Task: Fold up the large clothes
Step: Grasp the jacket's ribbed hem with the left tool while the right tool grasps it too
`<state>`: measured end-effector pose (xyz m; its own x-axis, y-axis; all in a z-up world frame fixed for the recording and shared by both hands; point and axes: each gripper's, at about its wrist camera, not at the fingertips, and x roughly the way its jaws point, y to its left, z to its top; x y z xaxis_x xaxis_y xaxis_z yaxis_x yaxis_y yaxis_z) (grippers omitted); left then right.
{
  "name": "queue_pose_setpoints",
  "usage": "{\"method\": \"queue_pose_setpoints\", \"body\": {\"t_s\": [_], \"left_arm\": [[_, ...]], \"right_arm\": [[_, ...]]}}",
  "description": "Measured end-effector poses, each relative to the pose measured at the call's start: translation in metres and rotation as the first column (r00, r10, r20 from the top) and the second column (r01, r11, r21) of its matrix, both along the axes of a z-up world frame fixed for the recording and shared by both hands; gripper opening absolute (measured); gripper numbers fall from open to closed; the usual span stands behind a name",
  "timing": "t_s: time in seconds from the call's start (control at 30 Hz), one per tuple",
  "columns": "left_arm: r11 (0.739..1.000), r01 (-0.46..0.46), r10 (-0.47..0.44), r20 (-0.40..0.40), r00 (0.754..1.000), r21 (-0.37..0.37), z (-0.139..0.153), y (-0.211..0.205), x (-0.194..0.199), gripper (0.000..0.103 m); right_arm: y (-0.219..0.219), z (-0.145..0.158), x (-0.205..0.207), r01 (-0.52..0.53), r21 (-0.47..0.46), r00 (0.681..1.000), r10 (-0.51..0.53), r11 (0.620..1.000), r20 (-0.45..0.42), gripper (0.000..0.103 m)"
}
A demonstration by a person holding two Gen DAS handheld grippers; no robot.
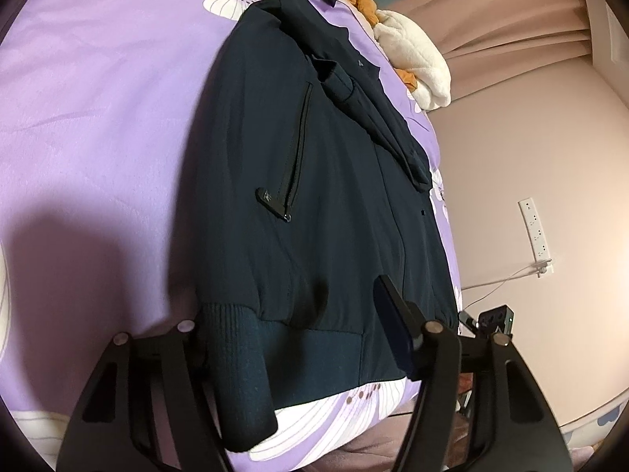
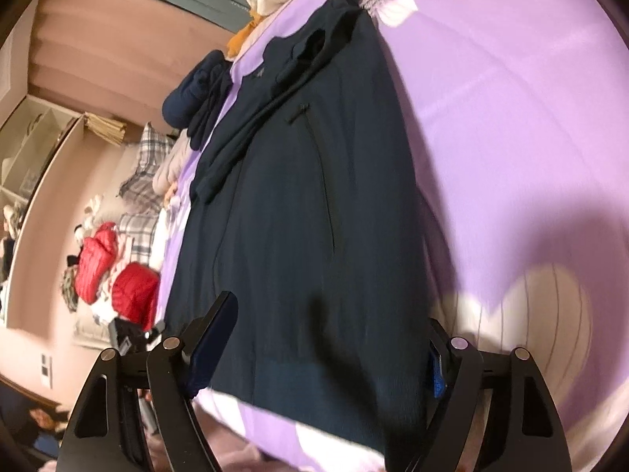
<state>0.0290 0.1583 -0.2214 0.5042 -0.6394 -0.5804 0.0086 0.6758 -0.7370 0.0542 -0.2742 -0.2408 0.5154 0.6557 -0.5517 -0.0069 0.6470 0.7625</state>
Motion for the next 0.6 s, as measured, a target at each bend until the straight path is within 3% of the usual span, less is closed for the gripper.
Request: {"method": "queue_pose_setpoints", "body": {"t_s": [0.17,0.37,0.53,0.6], "left_arm": [[1.0,0.008,-0.009,-0.006,1.0,-0.015,-0.001,-0.005,0.008,0.064],[1.0,0.013,-0.013,-0.015,1.0,-0.001,-0.003,-0.013,0.013,0.056],[1.0,-0.016,0.016,-0.038,0.999,-0.004,-0.009,-0.005,0.011,0.031],[0.999,-0.032,0.031,-0.051,0.998,-0.017,-0.011,-0.001,0.01,0.024]], "right_arm": [[0.014,0.002,0.007,0.007,-0.033,1.0,-0.007,0.999,0.021,0.082],[0.029,0.003,0.027,-0.001,-0.041,0.999,0.003,0.999,0.035,0.082],[0.028,0.004,0.029,0.007,-0.034,0.999,-0.005,0.999,0.053,0.081],[0.025,0.002,0.026,0.018,-0.036,0.999,-0.017,0.999,0.052,0.072]]}}
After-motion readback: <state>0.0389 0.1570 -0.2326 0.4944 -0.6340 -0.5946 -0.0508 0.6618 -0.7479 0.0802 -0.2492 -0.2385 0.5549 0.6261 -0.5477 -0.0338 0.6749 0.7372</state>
